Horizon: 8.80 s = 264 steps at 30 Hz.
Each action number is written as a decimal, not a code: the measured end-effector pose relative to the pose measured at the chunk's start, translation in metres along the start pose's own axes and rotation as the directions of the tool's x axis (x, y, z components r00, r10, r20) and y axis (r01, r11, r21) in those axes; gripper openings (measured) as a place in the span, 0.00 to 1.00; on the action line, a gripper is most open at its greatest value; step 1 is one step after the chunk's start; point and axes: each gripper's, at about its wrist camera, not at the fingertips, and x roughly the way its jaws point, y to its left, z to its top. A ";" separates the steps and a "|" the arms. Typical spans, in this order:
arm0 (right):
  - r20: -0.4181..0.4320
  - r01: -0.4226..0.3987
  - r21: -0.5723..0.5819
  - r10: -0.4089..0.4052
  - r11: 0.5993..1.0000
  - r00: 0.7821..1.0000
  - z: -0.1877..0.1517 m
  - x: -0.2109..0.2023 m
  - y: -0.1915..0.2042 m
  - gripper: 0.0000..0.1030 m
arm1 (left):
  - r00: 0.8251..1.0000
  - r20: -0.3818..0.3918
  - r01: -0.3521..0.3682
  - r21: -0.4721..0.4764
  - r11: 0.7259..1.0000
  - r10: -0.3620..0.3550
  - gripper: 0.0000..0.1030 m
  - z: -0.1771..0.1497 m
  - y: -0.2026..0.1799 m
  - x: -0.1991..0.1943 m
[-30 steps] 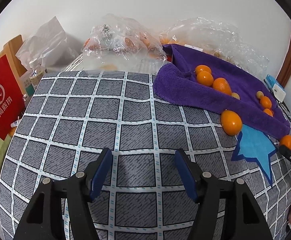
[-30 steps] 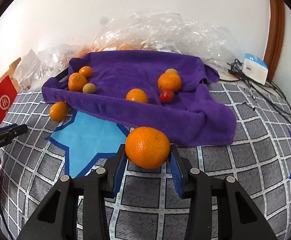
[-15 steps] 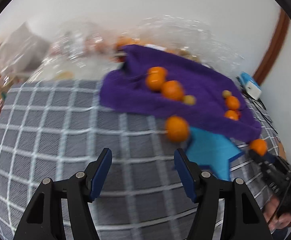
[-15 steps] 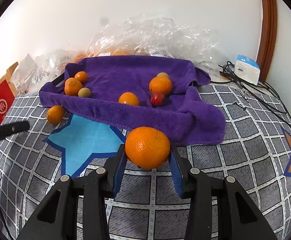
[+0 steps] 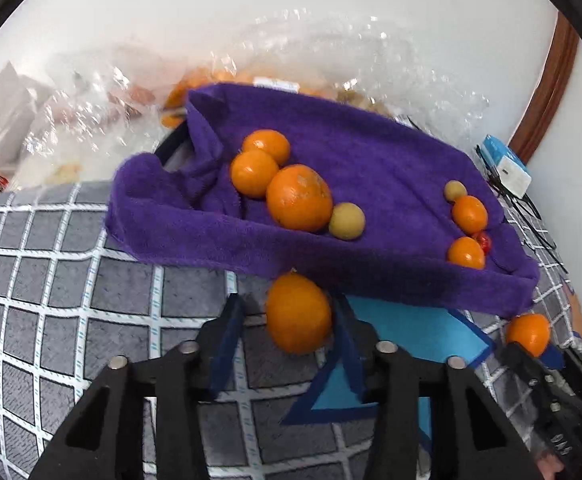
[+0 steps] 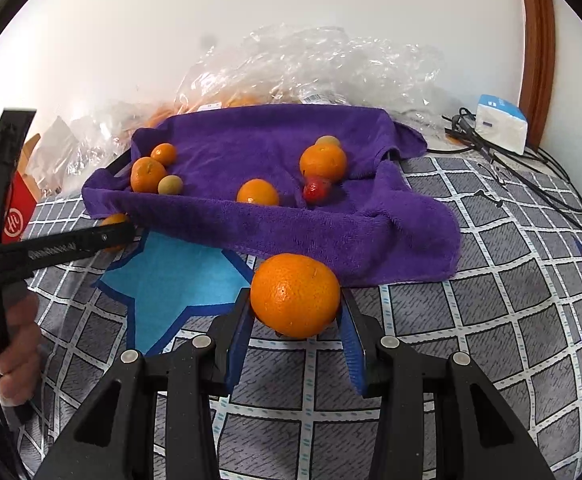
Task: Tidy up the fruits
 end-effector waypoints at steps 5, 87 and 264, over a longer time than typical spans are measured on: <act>0.002 0.005 0.005 -0.005 1.000 1.000 0.000 0.000 0.000 0.40 | 1.000 0.021 0.013 -0.008 1.000 -0.013 0.29 -0.004 0.002 -0.005; -0.044 -0.052 -0.054 0.049 0.997 0.998 0.116 0.062 0.024 0.40 | 0.978 0.197 0.098 -0.136 0.986 -0.070 0.29 0.077 0.047 -0.056; 0.184 0.181 0.058 -0.189 0.982 0.965 -0.004 -0.211 -0.007 1.00 | 0.959 0.265 -0.125 0.064 0.990 0.104 0.89 -0.045 -0.071 -0.239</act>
